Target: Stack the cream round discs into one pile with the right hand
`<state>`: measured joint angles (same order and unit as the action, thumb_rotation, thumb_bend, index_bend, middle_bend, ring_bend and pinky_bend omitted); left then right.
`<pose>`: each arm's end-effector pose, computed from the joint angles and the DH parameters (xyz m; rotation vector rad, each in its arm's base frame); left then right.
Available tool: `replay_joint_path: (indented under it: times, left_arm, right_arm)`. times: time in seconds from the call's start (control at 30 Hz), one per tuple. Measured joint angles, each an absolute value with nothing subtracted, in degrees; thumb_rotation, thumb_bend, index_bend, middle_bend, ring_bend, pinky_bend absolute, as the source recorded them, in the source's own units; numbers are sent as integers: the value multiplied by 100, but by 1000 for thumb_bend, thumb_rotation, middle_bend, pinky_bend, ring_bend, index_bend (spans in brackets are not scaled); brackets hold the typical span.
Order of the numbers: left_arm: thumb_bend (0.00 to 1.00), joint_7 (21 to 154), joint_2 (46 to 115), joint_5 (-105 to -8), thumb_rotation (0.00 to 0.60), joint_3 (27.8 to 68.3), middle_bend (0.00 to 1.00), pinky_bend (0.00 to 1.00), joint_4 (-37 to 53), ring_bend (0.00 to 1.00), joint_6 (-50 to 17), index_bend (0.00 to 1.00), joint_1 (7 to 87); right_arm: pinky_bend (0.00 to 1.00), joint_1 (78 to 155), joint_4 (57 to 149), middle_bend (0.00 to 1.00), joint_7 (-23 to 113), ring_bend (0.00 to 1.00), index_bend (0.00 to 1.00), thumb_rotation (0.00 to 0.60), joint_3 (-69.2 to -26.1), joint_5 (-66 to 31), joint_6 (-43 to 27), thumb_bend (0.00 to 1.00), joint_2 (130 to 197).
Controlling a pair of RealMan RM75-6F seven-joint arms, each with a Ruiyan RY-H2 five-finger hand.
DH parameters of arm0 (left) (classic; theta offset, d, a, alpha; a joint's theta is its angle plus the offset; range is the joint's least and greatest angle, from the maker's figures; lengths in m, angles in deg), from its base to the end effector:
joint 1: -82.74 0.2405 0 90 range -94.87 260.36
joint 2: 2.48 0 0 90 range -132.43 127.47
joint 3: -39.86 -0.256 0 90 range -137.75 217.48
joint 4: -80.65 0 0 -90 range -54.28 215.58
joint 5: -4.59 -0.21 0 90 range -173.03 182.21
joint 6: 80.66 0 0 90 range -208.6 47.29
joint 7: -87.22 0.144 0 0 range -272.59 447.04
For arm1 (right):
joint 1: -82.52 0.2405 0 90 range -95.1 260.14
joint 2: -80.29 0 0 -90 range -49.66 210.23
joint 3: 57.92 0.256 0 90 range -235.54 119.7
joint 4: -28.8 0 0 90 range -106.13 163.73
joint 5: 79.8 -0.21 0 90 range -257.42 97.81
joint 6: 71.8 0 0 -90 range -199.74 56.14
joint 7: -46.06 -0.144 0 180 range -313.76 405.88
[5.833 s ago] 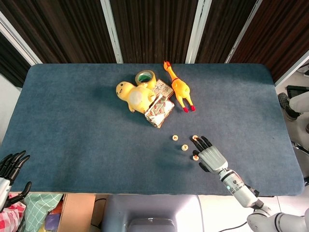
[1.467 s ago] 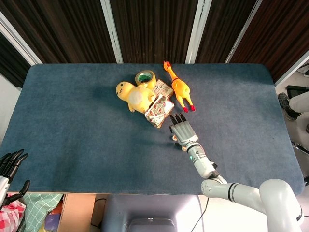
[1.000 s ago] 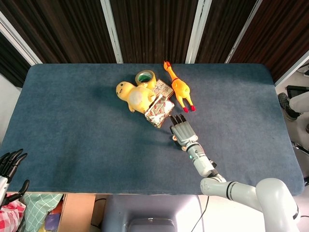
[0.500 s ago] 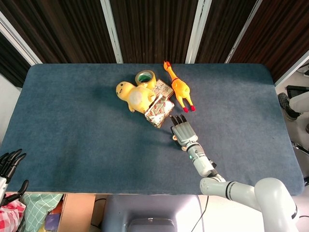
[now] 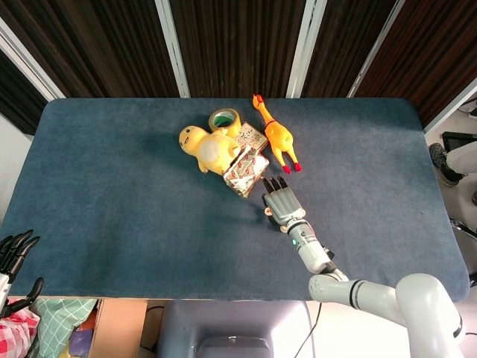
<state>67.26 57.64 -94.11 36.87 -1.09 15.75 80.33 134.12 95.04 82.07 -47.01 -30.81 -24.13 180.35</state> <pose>-0.3225 0.1448 0.1960 -1.5023 -0.8861 -1.1160 -0.1467 -0.3891 -0.0664 1.9104 -0.7950 0.6181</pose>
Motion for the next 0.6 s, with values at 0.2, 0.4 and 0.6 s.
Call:
replay_joint_path:
  times: [0.2, 0.4, 0.6]
  left_arm:
    - [441, 6746, 5768, -9416, 600, 3685, 0, 74, -115, 0, 1577, 0, 8037]
    - [442, 6798, 5774, -9449, 600, 3673, 0, 74, -136, 0, 1566, 0, 8030]
    - [441, 6850, 5779, -9465, 600, 3662, 0, 74, -163, 0, 1531, 0, 8016]
  right_arm:
    - [0, 13202, 10345, 35, 7870, 0, 642, 600, -4744, -2701, -2191, 480, 17515]
    - [0, 12892, 11398, 35, 7510, 0, 641, 600, -4965, -2369, -2145, 480, 16657]
    - [0, 12663, 11511, 35, 7434, 0, 641, 600, -5279, -2082, -2042, 480, 16398]
